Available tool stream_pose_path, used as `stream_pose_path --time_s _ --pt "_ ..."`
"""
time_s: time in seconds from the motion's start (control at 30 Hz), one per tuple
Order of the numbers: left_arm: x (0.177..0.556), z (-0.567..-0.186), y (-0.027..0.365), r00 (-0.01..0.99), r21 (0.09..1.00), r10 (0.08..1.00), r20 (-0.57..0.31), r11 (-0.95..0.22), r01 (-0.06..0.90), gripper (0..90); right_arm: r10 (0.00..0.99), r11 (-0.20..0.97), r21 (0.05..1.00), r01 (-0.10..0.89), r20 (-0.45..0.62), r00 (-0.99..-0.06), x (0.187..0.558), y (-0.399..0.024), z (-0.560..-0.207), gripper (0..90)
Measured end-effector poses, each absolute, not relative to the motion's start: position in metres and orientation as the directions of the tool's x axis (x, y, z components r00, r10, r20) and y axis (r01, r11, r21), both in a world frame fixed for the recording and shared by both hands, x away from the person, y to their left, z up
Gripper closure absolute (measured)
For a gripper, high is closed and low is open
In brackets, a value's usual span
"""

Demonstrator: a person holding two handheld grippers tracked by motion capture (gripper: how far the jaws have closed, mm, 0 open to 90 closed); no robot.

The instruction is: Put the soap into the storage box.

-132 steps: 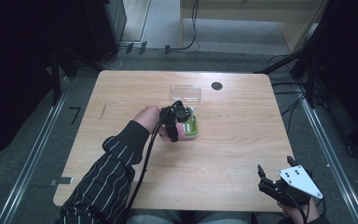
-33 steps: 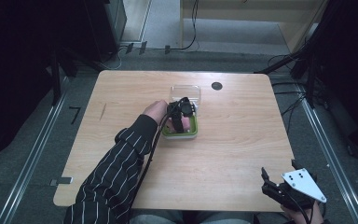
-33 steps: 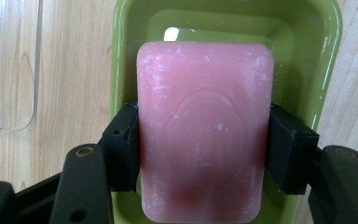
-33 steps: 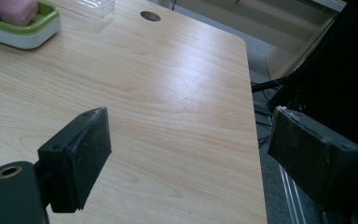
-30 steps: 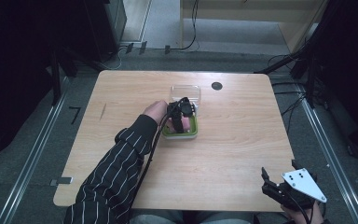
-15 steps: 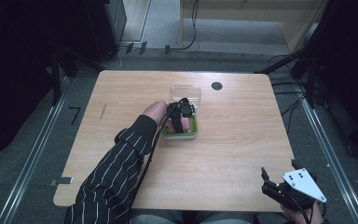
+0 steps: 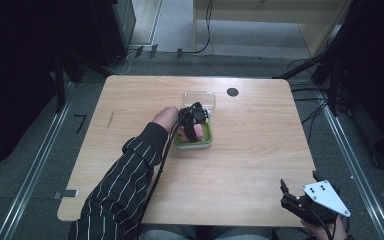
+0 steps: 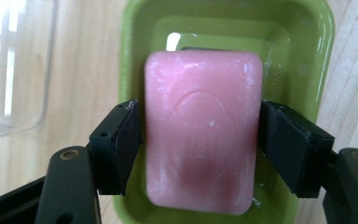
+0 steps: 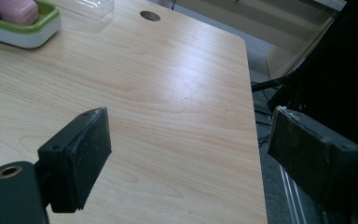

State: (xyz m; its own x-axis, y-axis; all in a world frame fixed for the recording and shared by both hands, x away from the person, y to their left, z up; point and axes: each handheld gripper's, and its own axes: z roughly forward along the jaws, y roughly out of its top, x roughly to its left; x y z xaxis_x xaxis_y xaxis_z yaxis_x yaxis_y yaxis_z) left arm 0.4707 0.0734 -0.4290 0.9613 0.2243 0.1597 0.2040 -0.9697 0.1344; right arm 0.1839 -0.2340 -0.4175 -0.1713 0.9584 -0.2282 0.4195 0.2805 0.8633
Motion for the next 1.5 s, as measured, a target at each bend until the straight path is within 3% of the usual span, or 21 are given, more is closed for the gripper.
stream_pose_path --time_s 0.17,0.27,0.3,0.7,1.5 --pt "0.47 -0.423 0.075 0.956 0.156 0.246 0.159 -0.963 0.222 28.7 0.959 0.279 0.865 0.416 -0.228 -0.169 0.184 -0.234 -0.417 13.9" --pt "0.468 -0.42 0.074 0.956 0.148 0.254 0.15 -0.961 0.232 25.2 0.959 0.28 0.864 0.418 -0.229 -0.17 0.184 -0.234 -0.417 13.9" --pt "0.467 -0.418 0.074 0.954 0.138 0.259 0.153 -0.961 0.239 20.2 0.959 0.279 0.865 0.417 -0.227 -0.169 0.184 -0.234 -0.417 13.9" --pt "0.46 -0.413 0.079 0.938 0.096 0.327 0.114 -0.943 0.318 8.9 0.96 0.275 0.867 0.416 -0.224 -0.168 0.184 -0.234 -0.417 13.9" --pt "0.426 -0.414 0.099 0.911 0.04 0.399 0.102 -0.917 0.397 4.3 0.957 0.282 0.867 0.41 -0.228 -0.177 0.185 -0.233 -0.417 13.9"
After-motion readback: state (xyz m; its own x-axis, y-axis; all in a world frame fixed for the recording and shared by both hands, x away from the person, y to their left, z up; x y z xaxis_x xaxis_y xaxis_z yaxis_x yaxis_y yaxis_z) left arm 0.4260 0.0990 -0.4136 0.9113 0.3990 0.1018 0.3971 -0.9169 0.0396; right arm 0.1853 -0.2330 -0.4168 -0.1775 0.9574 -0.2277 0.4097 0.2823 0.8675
